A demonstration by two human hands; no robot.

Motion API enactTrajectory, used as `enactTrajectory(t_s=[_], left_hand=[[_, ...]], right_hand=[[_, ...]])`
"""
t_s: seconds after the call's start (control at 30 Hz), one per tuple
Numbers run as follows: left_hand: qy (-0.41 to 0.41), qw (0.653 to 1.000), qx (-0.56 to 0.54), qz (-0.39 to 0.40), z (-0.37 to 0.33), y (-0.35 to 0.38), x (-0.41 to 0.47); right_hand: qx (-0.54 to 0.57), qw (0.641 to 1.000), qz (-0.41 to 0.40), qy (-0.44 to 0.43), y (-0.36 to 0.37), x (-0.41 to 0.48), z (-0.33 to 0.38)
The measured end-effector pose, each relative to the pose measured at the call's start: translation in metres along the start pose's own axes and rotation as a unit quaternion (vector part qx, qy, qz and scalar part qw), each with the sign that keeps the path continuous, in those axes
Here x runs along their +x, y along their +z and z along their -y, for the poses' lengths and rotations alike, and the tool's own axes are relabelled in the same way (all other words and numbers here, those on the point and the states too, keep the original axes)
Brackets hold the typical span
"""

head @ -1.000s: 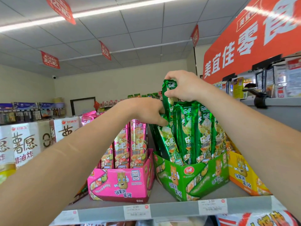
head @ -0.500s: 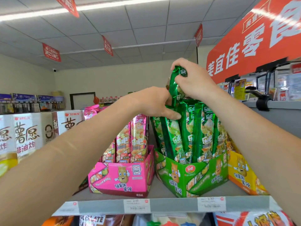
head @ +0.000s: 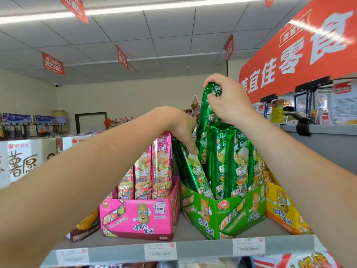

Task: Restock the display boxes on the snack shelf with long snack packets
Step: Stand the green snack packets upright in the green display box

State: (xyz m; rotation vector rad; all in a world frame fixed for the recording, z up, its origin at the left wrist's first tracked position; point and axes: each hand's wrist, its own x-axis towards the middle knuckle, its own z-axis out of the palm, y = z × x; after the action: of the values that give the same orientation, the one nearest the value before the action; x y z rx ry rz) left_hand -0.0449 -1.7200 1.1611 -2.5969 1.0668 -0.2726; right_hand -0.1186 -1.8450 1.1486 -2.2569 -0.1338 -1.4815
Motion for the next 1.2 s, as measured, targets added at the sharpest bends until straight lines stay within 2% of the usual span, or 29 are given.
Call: enactTrajectory(t_s=[0.17, 0.23, 0.33, 0.43, 0.5, 0.57, 0.63, 0.73, 0.77, 0.8, 0.83, 0.9, 0.97, 1.03, 1.07, 1.2], left_hand=[[0.059, 0.98, 0.051, -0.181, -0.004, -0.003, -0.028], [0.071, 0.966, 0.075, -0.237, -0.009, 0.0, -0.038], [0.046, 0.95, 0.098, -0.294, -0.012, 0.014, -0.048], [0.022, 0.925, 0.114, -0.362, -0.013, 0.032, -0.056], [0.024, 0.902, 0.11, -0.416, -0.017, 0.044, -0.058], [0.022, 0.886, 0.106, -0.45, -0.021, 0.055, -0.059], [0.009, 0.887, 0.098, -0.451, -0.025, 0.063, -0.057], [-0.014, 0.899, 0.087, -0.428, -0.028, 0.07, -0.056], [-0.017, 0.9, 0.095, -0.426, -0.028, 0.069, -0.057], [-0.018, 0.899, 0.102, -0.426, -0.028, 0.069, -0.057], [-0.017, 0.9, 0.1, -0.425, -0.028, 0.067, -0.058], [-0.012, 0.905, 0.073, -0.42, -0.028, 0.066, -0.059], [-0.004, 0.907, 0.05, -0.419, -0.029, 0.069, -0.062], [-0.003, 0.903, 0.04, -0.429, -0.033, 0.072, -0.066], [-0.006, 0.899, 0.029, -0.436, -0.035, 0.073, -0.068], [-0.021, 0.884, 0.022, -0.467, -0.049, 0.073, -0.082]], right_hand=[[-0.035, 0.999, 0.031, -0.007, 0.003, -0.003, 0.012], [-0.04, 0.993, 0.112, 0.005, 0.004, -0.003, 0.016], [-0.071, 0.969, 0.235, 0.019, 0.003, -0.005, 0.018], [-0.111, 0.942, 0.314, 0.031, 0.001, -0.005, 0.019], [-0.14, 0.932, 0.332, 0.039, 0.001, -0.004, 0.021], [-0.155, 0.929, 0.335, 0.029, 0.002, -0.005, 0.024], [-0.165, 0.943, 0.288, -0.005, 0.004, -0.009, 0.027], [-0.155, 0.983, 0.047, -0.089, -0.009, -0.014, 0.031], [-0.134, 0.985, -0.017, -0.109, -0.019, -0.017, 0.032], [-0.11, 0.986, -0.043, -0.116, -0.031, -0.02, 0.032], [-0.081, 0.99, -0.028, -0.109, -0.044, -0.024, 0.029], [-0.061, 0.992, 0.081, -0.071, -0.067, -0.04, 0.02], [-0.106, 0.97, 0.217, -0.028, -0.079, -0.063, 0.008], [-0.126, 0.948, 0.291, -0.012, -0.078, -0.084, -0.005], [-0.122, 0.95, 0.286, -0.023, -0.072, -0.091, -0.012], [-0.086, 0.981, 0.16, -0.065, -0.047, -0.11, -0.029]])
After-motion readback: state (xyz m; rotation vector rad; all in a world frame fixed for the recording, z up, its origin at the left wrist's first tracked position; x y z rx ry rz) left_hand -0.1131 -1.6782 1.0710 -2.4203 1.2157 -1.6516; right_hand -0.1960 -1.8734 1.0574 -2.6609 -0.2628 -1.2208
